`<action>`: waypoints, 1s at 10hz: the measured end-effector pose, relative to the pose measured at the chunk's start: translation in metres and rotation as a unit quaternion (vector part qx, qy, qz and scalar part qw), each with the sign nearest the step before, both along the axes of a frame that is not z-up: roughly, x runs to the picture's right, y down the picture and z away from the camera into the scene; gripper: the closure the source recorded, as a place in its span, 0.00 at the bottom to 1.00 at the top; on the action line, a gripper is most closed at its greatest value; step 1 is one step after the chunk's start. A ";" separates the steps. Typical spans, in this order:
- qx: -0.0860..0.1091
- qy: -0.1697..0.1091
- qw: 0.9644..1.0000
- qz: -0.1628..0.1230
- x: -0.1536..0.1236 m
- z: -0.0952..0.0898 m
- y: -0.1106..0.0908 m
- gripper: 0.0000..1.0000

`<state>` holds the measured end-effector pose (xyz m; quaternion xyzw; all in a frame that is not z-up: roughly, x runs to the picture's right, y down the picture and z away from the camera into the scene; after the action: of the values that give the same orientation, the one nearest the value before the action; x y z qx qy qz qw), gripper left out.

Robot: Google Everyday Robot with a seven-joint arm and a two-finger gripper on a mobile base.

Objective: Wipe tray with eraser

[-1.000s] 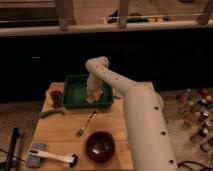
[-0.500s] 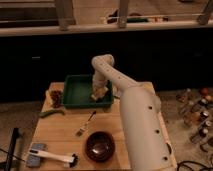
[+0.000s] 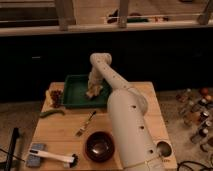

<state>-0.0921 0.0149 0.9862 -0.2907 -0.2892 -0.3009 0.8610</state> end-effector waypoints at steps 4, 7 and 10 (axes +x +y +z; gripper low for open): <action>-0.007 -0.042 0.999 -0.026 -0.011 -0.026 0.025 1.00; -0.007 -0.025 0.999 -0.033 0.005 -0.033 0.034 1.00; -0.002 0.023 0.999 -0.023 0.050 -0.028 0.026 1.00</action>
<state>-0.0416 0.0412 0.9580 -0.3053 -0.2636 -0.3131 0.8598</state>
